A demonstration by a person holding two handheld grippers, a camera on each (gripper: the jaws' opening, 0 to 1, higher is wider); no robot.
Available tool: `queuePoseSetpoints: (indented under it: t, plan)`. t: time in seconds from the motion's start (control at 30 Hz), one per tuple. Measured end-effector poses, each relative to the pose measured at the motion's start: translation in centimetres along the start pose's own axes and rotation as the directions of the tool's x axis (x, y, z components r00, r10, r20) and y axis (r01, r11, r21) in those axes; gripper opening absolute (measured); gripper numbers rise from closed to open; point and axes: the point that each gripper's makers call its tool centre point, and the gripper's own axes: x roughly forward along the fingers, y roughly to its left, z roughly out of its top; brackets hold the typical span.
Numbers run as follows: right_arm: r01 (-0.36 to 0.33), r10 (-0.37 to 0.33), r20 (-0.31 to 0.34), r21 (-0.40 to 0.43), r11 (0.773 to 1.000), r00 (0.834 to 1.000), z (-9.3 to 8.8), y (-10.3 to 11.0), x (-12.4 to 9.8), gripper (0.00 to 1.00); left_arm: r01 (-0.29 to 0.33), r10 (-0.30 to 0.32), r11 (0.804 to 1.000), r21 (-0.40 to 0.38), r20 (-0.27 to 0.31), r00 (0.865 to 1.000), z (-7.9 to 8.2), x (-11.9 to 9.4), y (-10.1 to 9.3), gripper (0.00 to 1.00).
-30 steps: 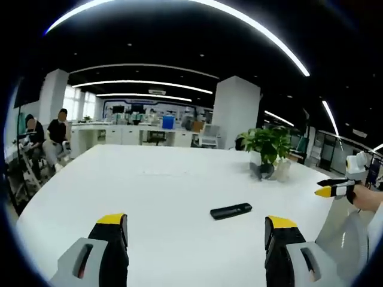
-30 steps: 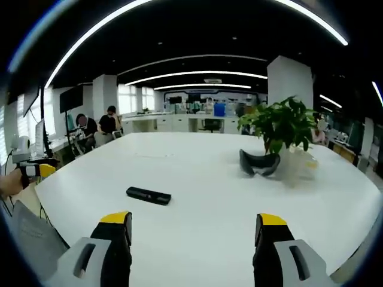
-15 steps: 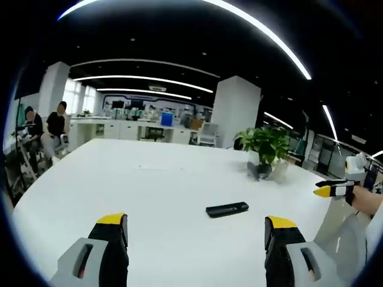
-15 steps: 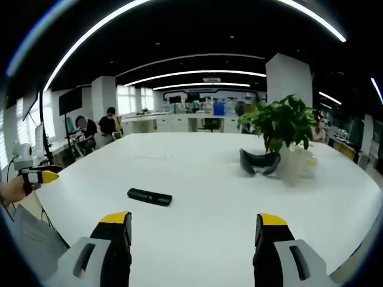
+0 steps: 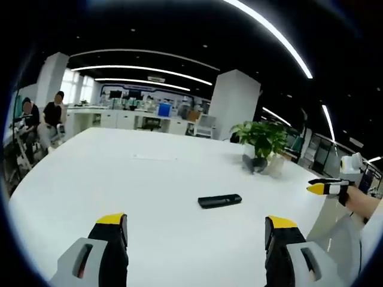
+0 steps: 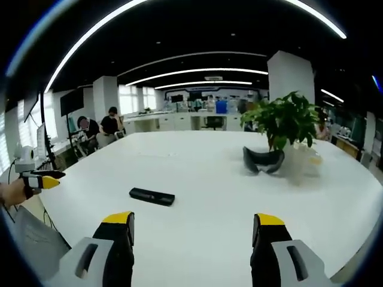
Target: Press the specified remote control buttons in sequence, fully releasing each button before pressing the next.
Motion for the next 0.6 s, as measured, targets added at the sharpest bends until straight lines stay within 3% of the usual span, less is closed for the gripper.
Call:
queuePoseSetpoints:
  t: [0.5, 0.6]
  plan:
    - [-0.058, 0.057, -0.034, -0.013, 0.998, 0.998, 0.1, 1.7, 0.9, 0.77, 0.062, -0.058, 0.996, 0.067, -0.072, 0.996, -0.9, 0.9, -0.5, 0.99]
    - [-0.064, 0.062, -0.038, -0.053, 0.997, 0.997, 0.1, 2.2, 0.8, 0.76, 0.084, -0.080, 0.995, 0.060, -0.072, 0.994, -1.0, 1.3, -0.7, 0.99]
